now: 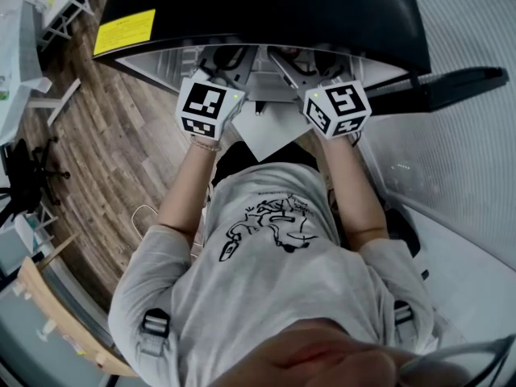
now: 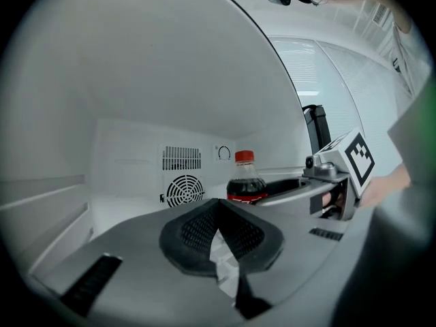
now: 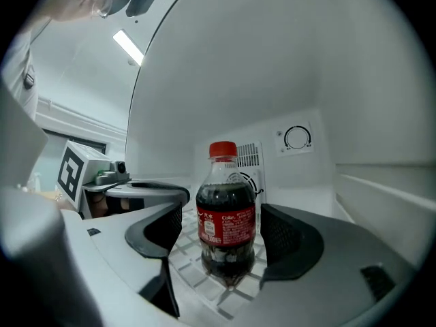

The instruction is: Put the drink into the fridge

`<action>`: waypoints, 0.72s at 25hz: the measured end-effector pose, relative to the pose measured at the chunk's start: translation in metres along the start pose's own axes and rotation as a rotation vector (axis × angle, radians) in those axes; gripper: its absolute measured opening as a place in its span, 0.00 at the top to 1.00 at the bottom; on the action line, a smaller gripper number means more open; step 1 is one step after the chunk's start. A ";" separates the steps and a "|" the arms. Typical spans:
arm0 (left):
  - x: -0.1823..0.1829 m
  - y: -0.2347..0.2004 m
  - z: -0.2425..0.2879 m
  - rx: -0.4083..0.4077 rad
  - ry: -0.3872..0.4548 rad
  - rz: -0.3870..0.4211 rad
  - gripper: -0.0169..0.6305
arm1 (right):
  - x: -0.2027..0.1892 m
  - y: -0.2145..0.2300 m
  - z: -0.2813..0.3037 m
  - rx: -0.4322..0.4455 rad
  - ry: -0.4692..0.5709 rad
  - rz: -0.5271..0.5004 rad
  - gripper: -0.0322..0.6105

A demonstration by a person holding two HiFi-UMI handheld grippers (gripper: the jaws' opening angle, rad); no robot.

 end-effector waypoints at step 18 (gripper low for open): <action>0.050 0.060 -0.063 -0.102 0.015 -0.086 0.97 | 0.050 -0.039 -0.091 -0.072 -0.078 0.000 0.69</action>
Point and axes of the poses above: the fingertips, and each gripper's own axes: z forward along the fingers, y to its right, x out of its top, the point moved 5 cm from there along -z, backward along the fingers, and after that the axes turned 5 degrees about -x, right-handed, at the moved point
